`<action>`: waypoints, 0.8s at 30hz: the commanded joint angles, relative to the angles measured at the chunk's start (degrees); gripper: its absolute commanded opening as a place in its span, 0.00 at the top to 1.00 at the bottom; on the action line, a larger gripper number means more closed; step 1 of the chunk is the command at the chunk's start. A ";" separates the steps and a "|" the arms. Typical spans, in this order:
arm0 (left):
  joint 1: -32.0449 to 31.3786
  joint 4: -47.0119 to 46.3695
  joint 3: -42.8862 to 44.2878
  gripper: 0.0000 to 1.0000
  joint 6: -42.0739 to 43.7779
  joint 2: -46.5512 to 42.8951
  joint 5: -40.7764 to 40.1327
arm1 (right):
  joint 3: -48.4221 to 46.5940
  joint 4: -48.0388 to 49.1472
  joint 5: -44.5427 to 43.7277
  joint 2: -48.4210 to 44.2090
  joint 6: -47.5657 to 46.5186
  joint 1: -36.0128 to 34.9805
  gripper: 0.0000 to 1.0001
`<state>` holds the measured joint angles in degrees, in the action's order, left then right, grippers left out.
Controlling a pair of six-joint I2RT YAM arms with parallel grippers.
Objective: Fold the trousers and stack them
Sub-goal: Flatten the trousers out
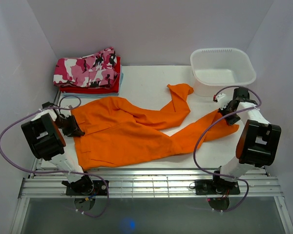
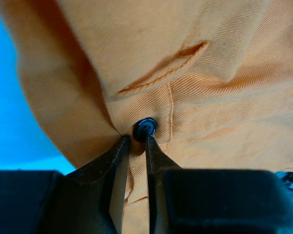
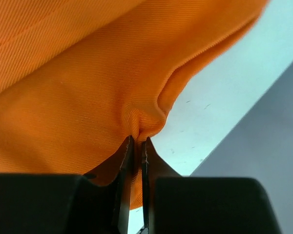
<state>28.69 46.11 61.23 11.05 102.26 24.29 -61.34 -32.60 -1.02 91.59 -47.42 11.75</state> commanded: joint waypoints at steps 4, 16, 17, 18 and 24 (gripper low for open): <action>4.10 -5.07 -1.47 1.00 4.77 4.88 -11.99 | 1.15 -6.68 4.97 -1.94 -7.34 3.63 0.65; 4.62 -3.31 0.73 0.99 9.16 6.98 -13.40 | -18.11 -14.33 14.98 5.17 -27.85 4.51 0.32; 4.62 -3.04 1.17 0.99 9.34 7.34 -13.40 | -17.68 -13.64 16.64 5.35 -30.51 4.51 0.32; 4.62 -2.61 1.61 0.98 9.43 7.60 -13.48 | -17.41 -13.37 17.53 5.61 -33.06 4.51 0.31; 4.71 -0.41 4.77 0.98 10.13 9.10 -14.97 | -18.89 -10.20 22.81 10.18 -44.94 4.42 0.31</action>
<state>31.77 52.29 66.65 15.55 107.37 26.63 -78.63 -43.27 17.32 99.83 -80.18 16.01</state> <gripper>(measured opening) 0.223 0.691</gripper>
